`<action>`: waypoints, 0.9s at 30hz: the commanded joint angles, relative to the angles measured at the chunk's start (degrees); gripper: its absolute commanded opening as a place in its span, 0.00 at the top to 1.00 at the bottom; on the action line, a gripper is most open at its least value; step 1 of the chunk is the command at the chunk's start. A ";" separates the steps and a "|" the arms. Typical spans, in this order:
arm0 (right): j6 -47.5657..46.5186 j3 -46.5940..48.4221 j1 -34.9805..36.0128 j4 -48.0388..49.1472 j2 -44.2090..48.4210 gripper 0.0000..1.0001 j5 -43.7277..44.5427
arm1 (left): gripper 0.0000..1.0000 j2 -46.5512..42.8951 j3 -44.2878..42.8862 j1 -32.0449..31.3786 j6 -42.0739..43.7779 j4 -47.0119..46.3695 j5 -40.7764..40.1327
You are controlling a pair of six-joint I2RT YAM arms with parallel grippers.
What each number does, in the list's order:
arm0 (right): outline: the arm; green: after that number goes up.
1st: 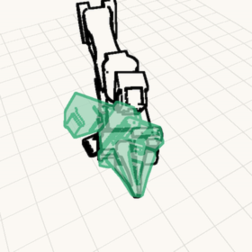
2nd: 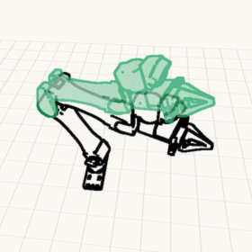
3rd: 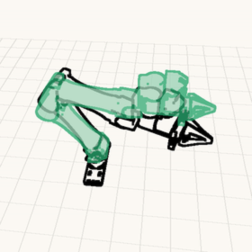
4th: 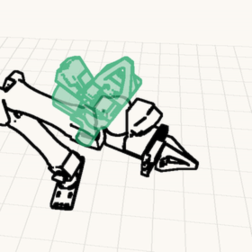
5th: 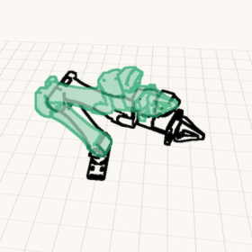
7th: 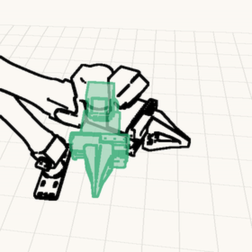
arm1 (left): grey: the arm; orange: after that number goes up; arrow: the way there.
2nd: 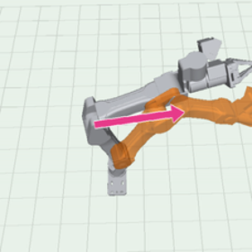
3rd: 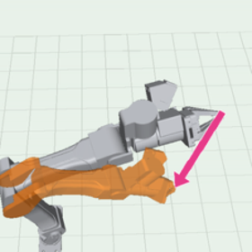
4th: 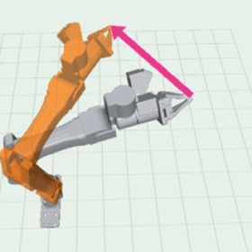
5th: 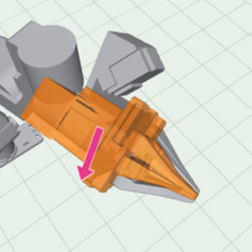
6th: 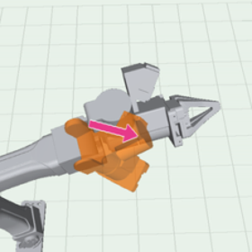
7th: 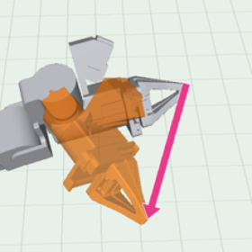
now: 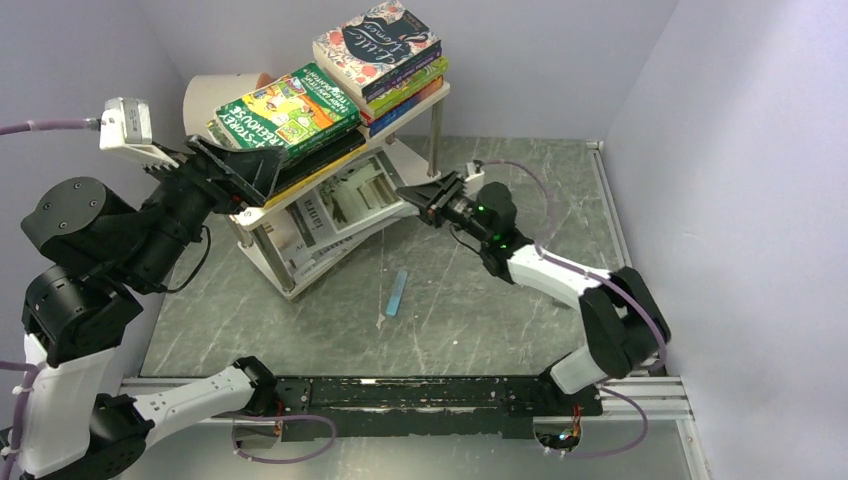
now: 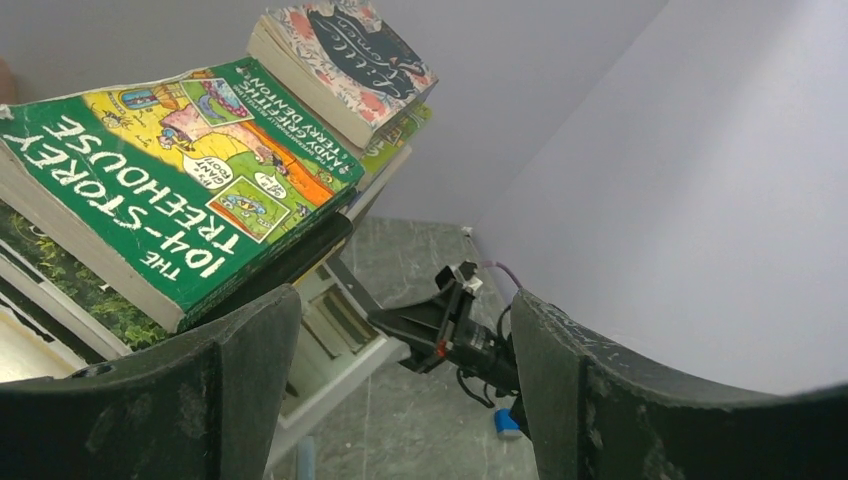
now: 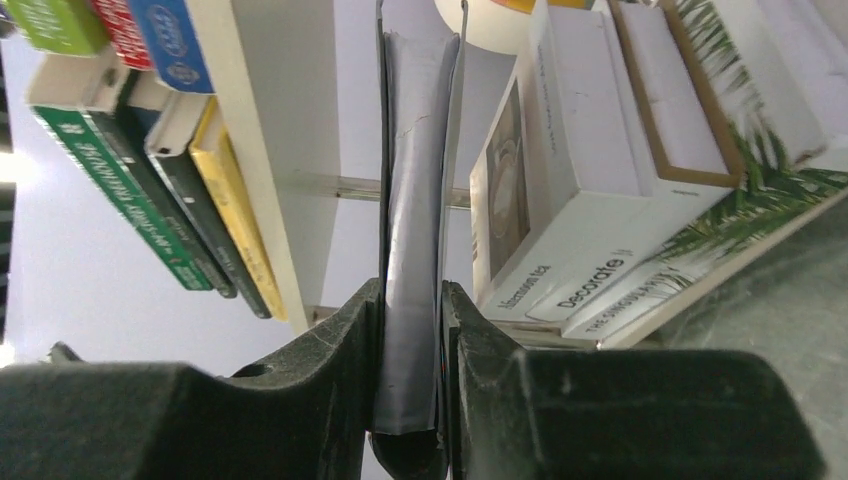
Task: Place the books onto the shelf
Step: Place the book on the shelf.
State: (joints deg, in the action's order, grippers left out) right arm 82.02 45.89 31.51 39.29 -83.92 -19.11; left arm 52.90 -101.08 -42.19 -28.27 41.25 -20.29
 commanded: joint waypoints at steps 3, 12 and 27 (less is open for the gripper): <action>-2.75 8.82 6.13 7.22 -9.66 0.72 6.36 | 0.19 -0.09 1.14 0.19 0.03 1.43 -0.74; -1.51 16.46 8.54 11.56 -20.34 0.70 7.89 | 0.19 0.05 0.67 0.24 -0.01 2.38 -1.21; -7.80 19.95 9.07 7.43 -23.02 0.49 7.93 | 0.19 -0.26 1.31 0.23 0.23 2.65 -2.17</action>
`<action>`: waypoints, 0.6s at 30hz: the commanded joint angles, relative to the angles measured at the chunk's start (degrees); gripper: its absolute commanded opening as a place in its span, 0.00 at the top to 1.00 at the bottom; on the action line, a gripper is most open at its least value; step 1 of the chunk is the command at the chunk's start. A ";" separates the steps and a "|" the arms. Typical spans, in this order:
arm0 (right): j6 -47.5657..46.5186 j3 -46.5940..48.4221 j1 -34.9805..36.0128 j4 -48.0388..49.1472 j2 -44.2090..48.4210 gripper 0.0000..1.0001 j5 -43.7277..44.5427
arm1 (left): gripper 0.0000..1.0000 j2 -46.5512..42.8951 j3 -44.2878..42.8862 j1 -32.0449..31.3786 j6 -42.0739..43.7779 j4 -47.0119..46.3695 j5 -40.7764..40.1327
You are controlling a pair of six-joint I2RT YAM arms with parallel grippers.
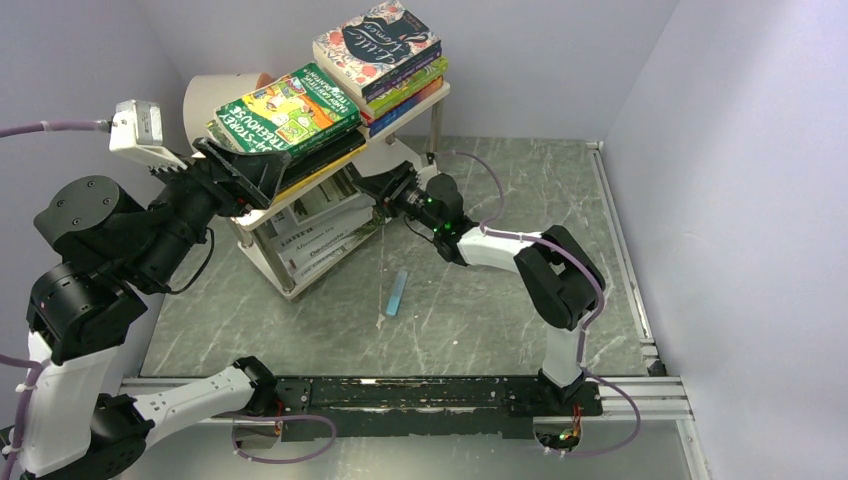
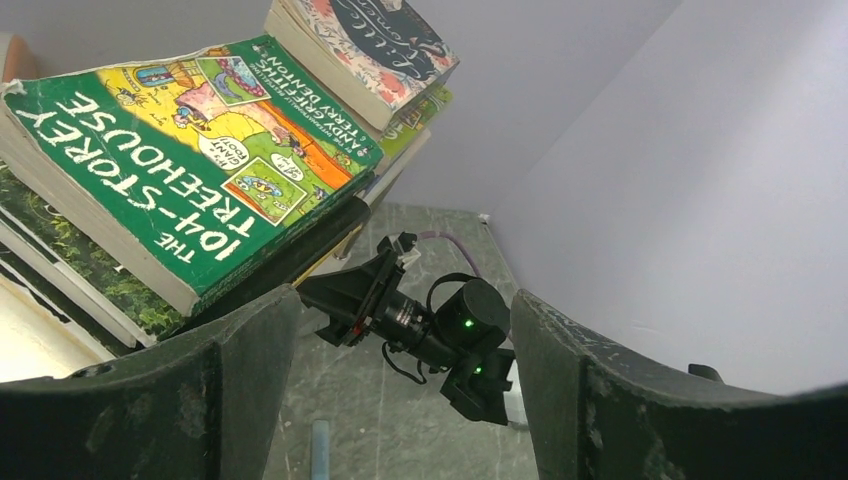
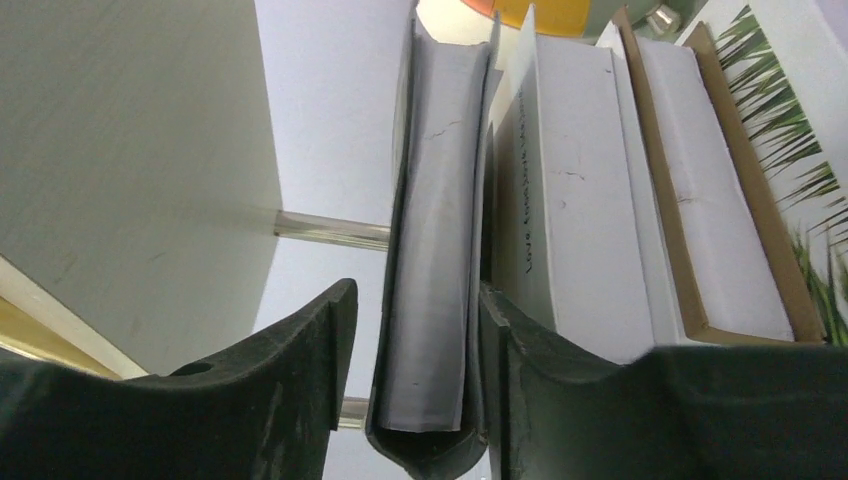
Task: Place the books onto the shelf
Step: Place the book on the shelf.
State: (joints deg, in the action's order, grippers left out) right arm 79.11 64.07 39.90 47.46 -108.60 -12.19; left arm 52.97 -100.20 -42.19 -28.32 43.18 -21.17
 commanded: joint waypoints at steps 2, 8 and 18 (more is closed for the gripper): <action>-8.55 2.89 0.71 -5.26 2.59 0.41 1.30 | 0.19 -0.17 0.40 0.20 0.24 0.89 -1.36; -21.17 7.14 1.08 -19.33 5.89 0.23 6.14 | 0.19 0.99 -0.91 0.28 0.71 1.95 -0.56; -34.68 14.55 2.69 -33.30 5.76 0.13 15.78 | 0.19 0.26 -0.39 0.19 1.14 1.69 -0.14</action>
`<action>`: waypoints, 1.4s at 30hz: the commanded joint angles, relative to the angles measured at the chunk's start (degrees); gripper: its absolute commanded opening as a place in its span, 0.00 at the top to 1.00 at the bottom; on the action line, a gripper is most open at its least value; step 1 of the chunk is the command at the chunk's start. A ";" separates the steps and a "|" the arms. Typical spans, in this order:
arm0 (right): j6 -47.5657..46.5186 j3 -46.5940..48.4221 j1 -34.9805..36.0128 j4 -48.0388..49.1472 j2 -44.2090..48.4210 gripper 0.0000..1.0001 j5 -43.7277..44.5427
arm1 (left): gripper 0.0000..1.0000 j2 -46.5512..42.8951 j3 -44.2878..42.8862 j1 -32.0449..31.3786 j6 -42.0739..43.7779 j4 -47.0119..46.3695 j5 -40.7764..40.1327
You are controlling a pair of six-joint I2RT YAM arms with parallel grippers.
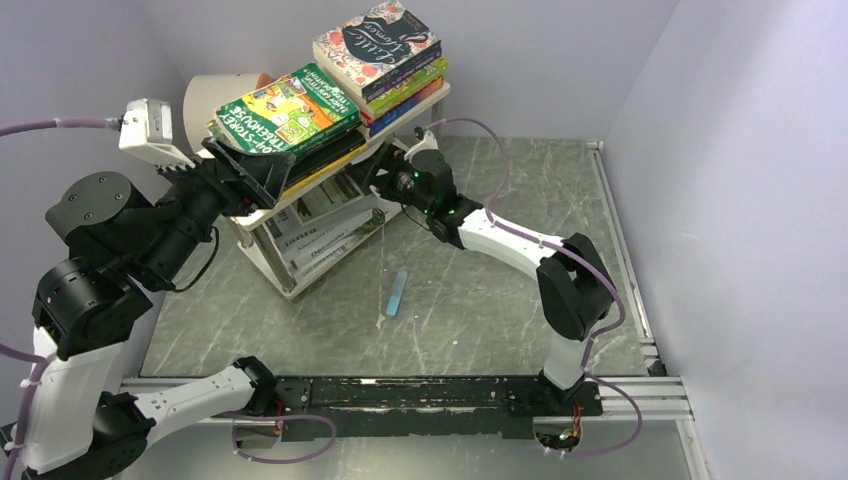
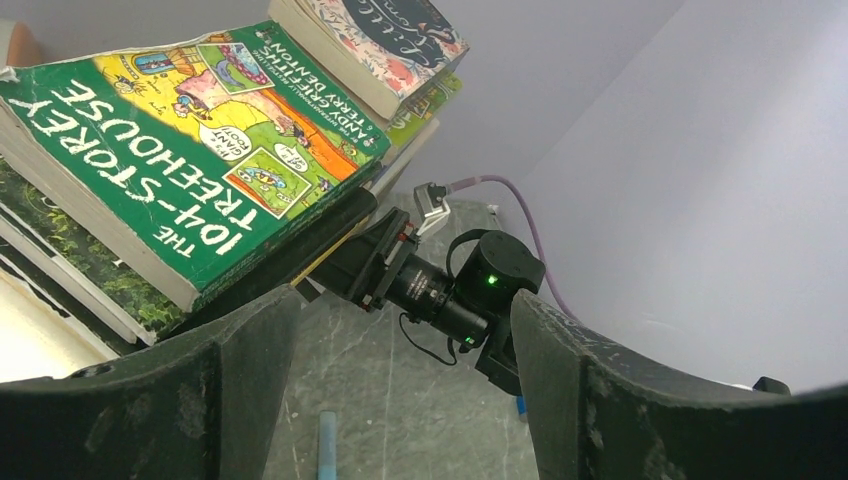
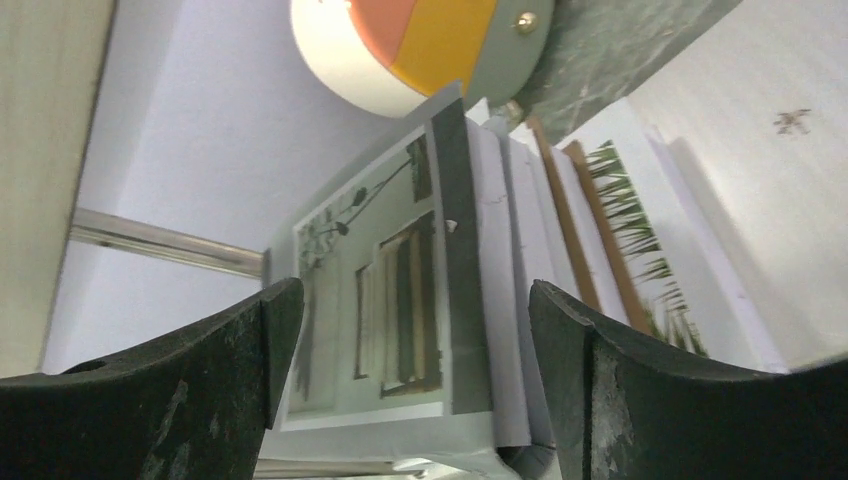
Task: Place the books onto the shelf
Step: Place the book on the shelf.
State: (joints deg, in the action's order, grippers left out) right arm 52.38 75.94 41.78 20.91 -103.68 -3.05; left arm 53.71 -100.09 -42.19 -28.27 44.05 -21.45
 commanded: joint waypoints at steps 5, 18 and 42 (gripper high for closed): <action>-12.62 4.11 0.84 -10.44 2.59 0.13 10.94 | 0.18 -1.55 0.79 0.20 2.73 1.98 2.89; -21.47 -6.18 0.38 -44.26 28.20 0.00 18.62 | 0.14 -7.30 0.93 0.20 4.56 16.33 -4.95; -25.41 2.35 0.50 -67.47 57.12 0.00 34.62 | 0.03 -13.82 -6.46 0.28 2.92 35.80 -17.60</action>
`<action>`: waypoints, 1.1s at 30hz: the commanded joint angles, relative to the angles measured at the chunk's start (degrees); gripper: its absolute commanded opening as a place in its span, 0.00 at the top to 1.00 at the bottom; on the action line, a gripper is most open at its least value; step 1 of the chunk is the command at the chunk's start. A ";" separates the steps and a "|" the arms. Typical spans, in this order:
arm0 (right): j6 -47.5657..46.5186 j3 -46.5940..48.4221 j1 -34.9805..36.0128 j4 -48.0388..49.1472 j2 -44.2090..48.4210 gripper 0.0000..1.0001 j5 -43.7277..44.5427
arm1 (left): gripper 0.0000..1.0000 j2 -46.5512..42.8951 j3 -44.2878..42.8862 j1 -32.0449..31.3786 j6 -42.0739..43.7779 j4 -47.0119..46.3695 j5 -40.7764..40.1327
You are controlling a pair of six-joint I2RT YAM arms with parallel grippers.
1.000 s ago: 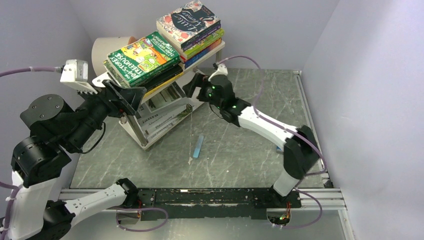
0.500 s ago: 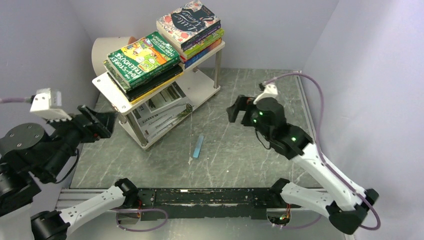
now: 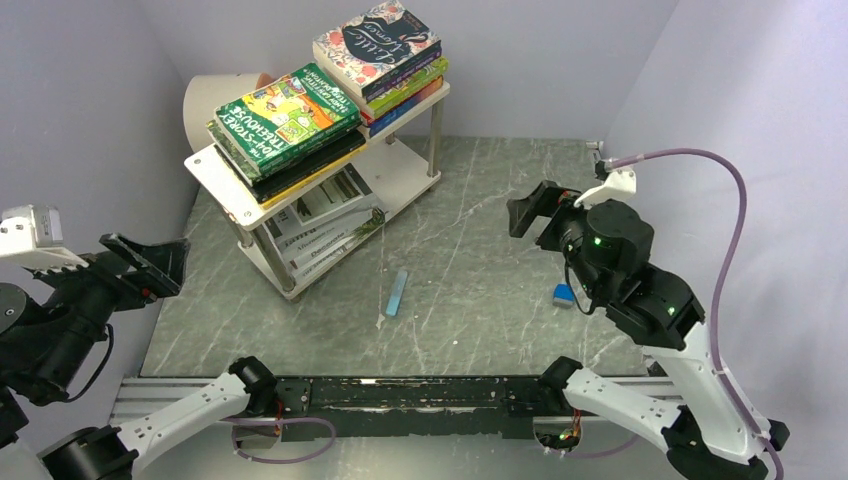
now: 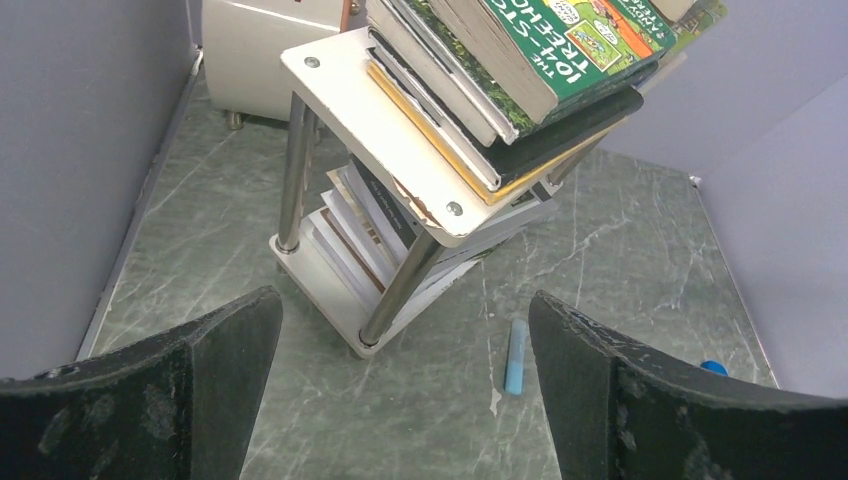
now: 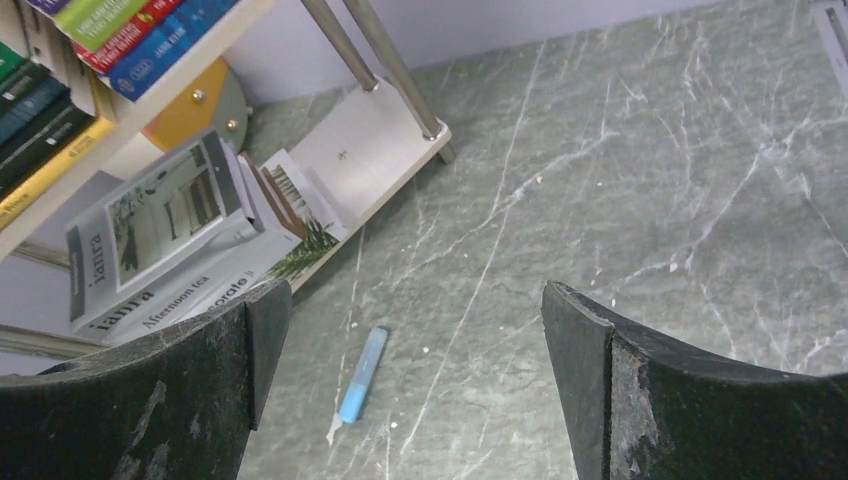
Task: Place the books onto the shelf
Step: Place the book on the shelf, then reset both arms
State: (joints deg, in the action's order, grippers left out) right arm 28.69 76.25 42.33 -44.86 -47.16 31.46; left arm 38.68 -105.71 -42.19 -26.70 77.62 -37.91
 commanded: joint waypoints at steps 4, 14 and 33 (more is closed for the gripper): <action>-2.35 1.66 0.00 -0.75 1.62 0.00 -0.38 | 0.03 1.15 -0.29 0.27 0.66 2.61 -0.75; -2.55 -0.06 -0.04 -0.04 2.25 0.00 -2.02 | 0.03 -0.17 1.70 0.25 0.68 0.49 1.31; -1.88 -1.22 0.00 1.05 0.70 0.00 -5.10 | 0.03 -1.25 5.69 0.21 1.38 -3.71 2.39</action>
State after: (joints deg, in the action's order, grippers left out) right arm 26.76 74.76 42.33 -44.84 -46.15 26.55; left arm 37.82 -100.22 -42.19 -26.33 75.72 -36.16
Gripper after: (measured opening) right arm 0.997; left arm 0.969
